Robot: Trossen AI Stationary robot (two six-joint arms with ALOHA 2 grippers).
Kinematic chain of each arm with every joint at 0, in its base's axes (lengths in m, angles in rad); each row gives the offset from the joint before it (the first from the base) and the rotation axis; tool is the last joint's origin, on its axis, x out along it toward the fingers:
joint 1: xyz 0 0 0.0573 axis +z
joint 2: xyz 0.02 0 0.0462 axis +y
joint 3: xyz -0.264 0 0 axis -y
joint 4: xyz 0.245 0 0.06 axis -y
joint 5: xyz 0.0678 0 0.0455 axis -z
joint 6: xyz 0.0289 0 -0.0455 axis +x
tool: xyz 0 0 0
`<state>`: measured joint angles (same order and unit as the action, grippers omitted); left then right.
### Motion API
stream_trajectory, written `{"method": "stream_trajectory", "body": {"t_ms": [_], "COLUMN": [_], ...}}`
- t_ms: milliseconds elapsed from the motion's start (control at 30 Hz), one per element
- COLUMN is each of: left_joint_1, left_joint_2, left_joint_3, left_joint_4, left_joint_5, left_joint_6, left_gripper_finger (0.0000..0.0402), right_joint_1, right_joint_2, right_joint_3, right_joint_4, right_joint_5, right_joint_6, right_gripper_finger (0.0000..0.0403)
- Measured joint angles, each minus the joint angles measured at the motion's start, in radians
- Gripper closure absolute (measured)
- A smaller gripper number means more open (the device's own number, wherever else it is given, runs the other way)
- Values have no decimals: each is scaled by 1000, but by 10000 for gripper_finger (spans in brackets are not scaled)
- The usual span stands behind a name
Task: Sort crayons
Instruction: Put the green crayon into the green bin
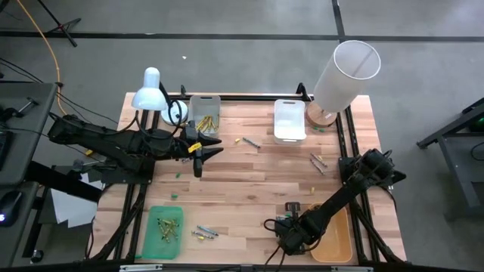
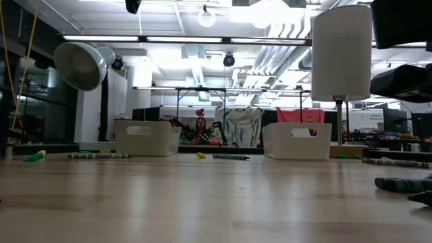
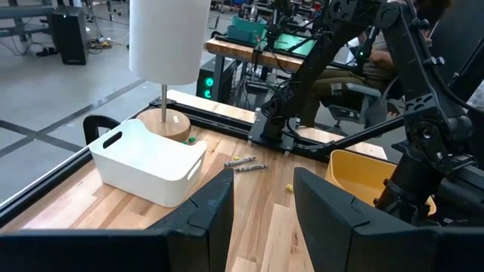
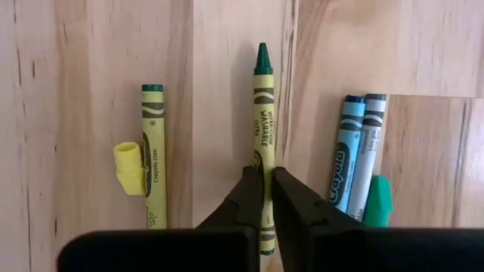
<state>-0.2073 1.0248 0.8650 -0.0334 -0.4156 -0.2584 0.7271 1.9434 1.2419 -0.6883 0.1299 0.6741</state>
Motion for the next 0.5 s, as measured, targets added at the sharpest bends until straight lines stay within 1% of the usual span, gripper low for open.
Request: {"method": "stream_trajectory", "body": {"t_ms": [100,200,333,500], "left_joint_1": [0,0,0,0], "left_joint_2": [0,0,0,0], "left_joint_3": [0,0,0,0], "left_joint_4": [0,0,0,0], "left_joint_5": [0,0,0,0], "left_joint_6": [0,0,0,0], "left_gripper_finger": [275,275,275,275], "right_joint_1": [-5,-11,-14,-14], "right_joint_2": [0,0,0,-5], "right_joint_3": [0,0,0,-28], "right_joint_4": [1,2,4,66], "right_joint_5": [-7,-26,-29,-45], "right_joint_6": [0,-1,-1,7], "right_gripper_finger": [389,398,397,394]}}
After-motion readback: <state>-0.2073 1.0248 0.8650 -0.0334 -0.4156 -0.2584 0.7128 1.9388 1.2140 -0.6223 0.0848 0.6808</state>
